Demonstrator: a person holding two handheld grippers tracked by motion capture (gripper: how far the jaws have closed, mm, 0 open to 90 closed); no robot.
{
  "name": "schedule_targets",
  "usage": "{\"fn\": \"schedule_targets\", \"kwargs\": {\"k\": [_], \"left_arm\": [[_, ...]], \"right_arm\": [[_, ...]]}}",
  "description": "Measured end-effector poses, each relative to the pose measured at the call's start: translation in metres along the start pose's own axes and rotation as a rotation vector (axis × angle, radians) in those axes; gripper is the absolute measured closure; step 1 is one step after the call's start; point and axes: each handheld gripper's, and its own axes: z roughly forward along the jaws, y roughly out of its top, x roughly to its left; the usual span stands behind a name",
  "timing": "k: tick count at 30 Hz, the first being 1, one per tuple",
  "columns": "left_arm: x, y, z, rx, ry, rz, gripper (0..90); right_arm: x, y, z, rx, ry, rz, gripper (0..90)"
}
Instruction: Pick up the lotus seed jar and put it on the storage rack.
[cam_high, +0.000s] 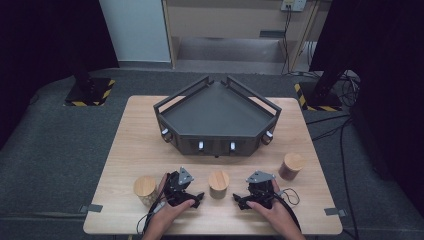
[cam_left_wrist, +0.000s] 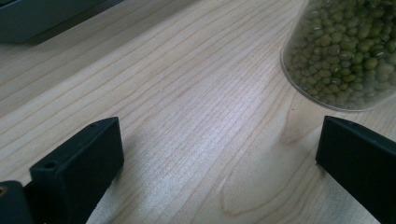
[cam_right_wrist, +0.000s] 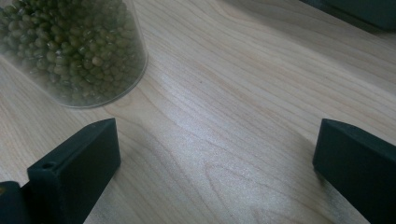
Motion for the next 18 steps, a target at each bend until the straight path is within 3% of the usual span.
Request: {"fn": "schedule_targets", "kwargs": {"k": [18], "left_arm": [[-0.0009,0.0007,0.0002,0.002,0.004,-0.004,0.0]], "right_arm": [[0.0001,0.0000,-0.0001,0.000,0.000,0.000,0.9]]}}
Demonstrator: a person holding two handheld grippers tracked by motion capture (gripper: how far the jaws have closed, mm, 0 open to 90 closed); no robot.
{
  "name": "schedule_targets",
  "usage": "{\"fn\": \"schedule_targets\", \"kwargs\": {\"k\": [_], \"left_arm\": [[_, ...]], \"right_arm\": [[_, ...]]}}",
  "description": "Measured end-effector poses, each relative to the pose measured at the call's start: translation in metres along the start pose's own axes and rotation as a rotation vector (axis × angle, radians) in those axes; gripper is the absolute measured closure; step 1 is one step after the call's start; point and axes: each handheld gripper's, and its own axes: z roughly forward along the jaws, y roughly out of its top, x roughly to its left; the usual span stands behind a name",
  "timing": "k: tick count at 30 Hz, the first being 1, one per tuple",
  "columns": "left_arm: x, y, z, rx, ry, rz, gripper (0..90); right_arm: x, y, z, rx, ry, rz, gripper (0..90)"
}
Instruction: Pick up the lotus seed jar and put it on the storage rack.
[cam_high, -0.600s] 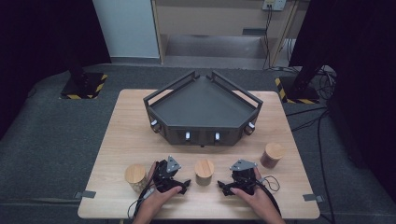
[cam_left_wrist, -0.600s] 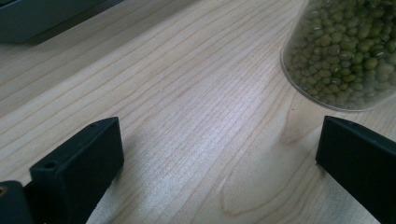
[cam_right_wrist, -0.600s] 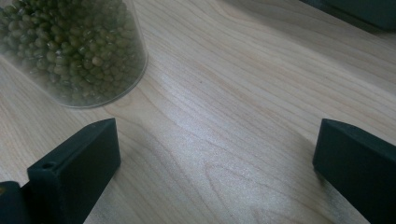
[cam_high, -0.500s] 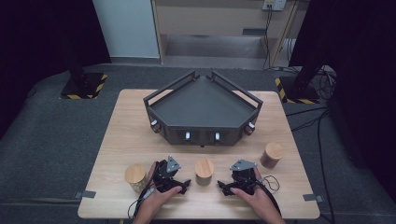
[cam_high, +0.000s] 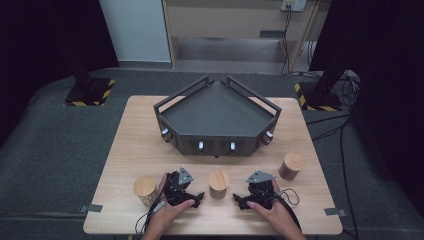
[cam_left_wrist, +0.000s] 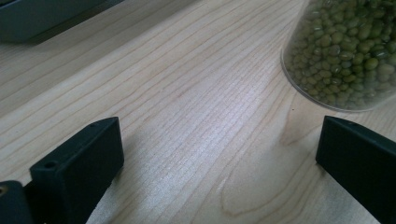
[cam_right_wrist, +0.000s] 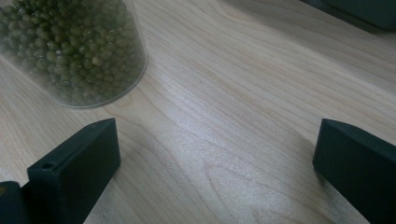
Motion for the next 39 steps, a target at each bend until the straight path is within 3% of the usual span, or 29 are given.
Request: {"fn": "schedule_targets", "kwargs": {"k": [23,25,39], "left_arm": [[-0.001,0.001,-0.005,-0.004,-0.004,0.019,1.9],[-0.004,0.003,-0.008,0.002,0.003,0.034,2.0],[-0.016,0.014,-0.035,-0.020,0.001,0.034,2.3]], "right_arm": [[0.000,0.000,0.000,-0.001,-0.001,0.001,0.9],[0.000,0.000,0.000,0.000,-0.001,0.001,0.9],[0.000,0.000,0.000,0.000,-0.001,0.001,0.9]]}}
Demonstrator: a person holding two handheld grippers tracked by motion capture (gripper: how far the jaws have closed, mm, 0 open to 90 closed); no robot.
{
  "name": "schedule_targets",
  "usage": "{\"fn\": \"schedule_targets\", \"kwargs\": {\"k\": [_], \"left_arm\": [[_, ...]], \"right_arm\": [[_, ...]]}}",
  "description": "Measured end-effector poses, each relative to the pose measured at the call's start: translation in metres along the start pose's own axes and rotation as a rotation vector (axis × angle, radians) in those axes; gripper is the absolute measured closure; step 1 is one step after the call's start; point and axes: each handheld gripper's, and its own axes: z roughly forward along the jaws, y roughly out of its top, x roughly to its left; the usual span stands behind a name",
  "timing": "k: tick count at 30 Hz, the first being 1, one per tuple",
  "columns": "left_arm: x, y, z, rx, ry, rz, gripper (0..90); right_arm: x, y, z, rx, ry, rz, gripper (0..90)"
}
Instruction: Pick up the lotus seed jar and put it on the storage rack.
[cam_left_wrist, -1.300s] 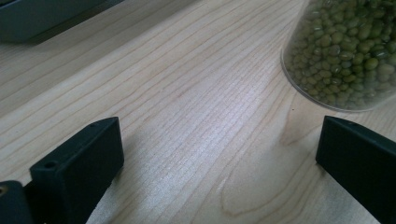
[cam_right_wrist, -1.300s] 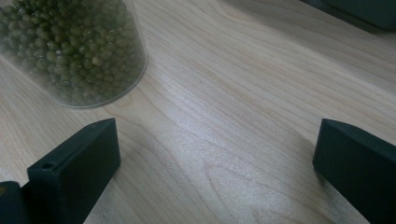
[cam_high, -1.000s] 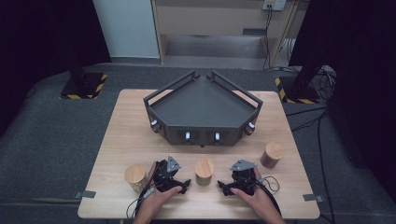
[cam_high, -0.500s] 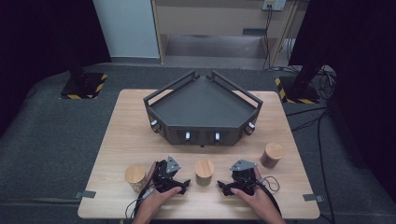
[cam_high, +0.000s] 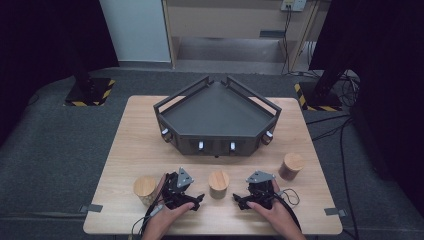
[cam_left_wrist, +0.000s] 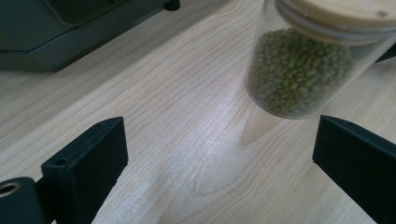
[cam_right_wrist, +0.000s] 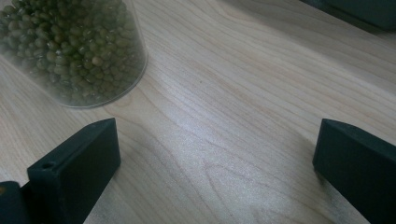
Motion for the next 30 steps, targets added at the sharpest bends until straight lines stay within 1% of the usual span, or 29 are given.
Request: {"fn": "schedule_targets", "kwargs": {"k": [15,18,20,22,30], "left_arm": [[-0.009,0.014,-0.019,-0.021,-0.006,0.035,2.7],[-0.009,0.015,-0.023,-0.024,-0.005,0.030,2.8],[-0.010,0.017,-0.025,-0.019,-0.004,0.036,2.8],[-0.009,0.017,-0.028,-0.027,-0.007,0.031,2.8],[-0.007,0.018,-0.037,-0.031,0.005,0.031,2.8]], "right_arm": [[0.000,0.000,0.000,0.000,0.000,0.000,0.9],[0.000,0.000,0.000,0.000,0.000,0.000,0.9],[0.000,0.000,0.000,0.000,0.000,0.000,0.9],[0.000,0.000,0.000,0.000,0.000,0.000,0.9],[0.000,0.000,0.000,0.000,0.000,0.000,0.9]]}}
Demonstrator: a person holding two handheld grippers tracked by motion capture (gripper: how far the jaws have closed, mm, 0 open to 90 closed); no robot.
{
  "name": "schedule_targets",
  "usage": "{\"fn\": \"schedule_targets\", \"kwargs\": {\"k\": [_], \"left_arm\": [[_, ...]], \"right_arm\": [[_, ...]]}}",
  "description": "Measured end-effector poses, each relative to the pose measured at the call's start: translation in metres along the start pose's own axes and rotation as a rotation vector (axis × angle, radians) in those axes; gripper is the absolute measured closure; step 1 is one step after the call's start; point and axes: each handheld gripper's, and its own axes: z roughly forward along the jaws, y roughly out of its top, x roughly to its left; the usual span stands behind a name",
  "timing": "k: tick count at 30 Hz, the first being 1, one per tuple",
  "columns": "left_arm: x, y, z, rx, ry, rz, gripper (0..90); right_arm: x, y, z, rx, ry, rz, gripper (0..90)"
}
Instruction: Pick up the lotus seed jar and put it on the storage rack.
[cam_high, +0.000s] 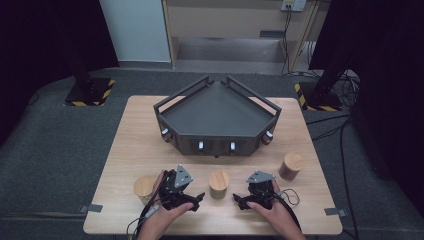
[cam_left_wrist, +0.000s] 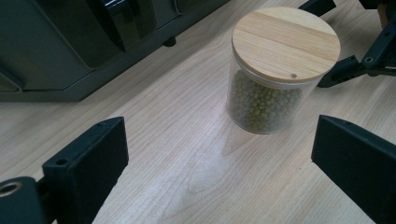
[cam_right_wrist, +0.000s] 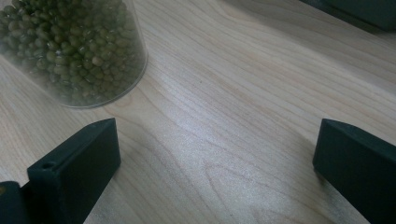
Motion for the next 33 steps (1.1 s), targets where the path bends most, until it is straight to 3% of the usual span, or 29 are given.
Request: {"fn": "schedule_targets", "kwargs": {"k": [23,33], "left_arm": [[0.011,-0.007,-0.034,-0.038,0.041,-0.021,2.8],[0.016,-0.011,-0.044,-0.032,0.067,-0.023,2.7]], "right_arm": [[0.000,0.000,0.000,0.000,0.000,0.000,0.9],[0.000,0.000,0.000,0.000,0.000,0.000,0.9]]}}
